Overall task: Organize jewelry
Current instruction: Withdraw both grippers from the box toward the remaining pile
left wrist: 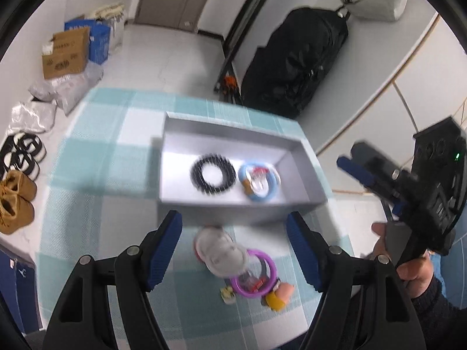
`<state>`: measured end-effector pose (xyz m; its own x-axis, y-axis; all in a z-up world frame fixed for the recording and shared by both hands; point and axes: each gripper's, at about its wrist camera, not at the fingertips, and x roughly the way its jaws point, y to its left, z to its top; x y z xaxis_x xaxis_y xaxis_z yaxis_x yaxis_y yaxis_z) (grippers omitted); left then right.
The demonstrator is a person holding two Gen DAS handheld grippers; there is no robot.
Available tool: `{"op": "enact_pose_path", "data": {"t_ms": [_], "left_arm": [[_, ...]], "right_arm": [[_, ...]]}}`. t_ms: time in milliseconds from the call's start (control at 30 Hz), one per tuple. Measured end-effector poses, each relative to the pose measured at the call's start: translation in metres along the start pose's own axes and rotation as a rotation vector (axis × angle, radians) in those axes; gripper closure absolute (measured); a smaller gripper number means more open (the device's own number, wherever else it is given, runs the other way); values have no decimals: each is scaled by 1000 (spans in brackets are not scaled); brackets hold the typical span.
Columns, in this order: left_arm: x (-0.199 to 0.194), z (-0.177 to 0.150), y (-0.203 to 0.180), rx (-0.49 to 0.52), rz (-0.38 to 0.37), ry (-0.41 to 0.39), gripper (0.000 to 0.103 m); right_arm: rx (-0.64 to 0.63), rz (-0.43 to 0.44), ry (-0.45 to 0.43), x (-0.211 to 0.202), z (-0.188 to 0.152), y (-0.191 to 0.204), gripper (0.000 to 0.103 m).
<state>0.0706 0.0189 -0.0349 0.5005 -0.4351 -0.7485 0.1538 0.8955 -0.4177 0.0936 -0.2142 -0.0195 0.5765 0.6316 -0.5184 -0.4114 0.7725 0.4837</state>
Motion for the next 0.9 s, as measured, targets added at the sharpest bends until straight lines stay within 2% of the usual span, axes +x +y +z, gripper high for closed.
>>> {"op": "enact_pose_path", "data": {"t_ms": [133, 200, 333, 600, 900], "left_arm": [[16, -10, -4, 10, 17, 82, 33], [23, -15, -4, 9, 51, 117, 33], [35, -18, -1, -5, 85, 162, 33], [41, -18, 2, -45, 100, 183, 33], [42, -24, -7, -33, 134, 175, 36]], "right_arm": [[1, 0, -12, -9, -3, 2, 3], [-1, 3, -15, -12, -5, 3, 3], [-13, 1, -13, -16, -8, 6, 3], [-12, 7, -23, -23, -9, 6, 3], [-17, 13, -24, -25, -8, 8, 3]]}}
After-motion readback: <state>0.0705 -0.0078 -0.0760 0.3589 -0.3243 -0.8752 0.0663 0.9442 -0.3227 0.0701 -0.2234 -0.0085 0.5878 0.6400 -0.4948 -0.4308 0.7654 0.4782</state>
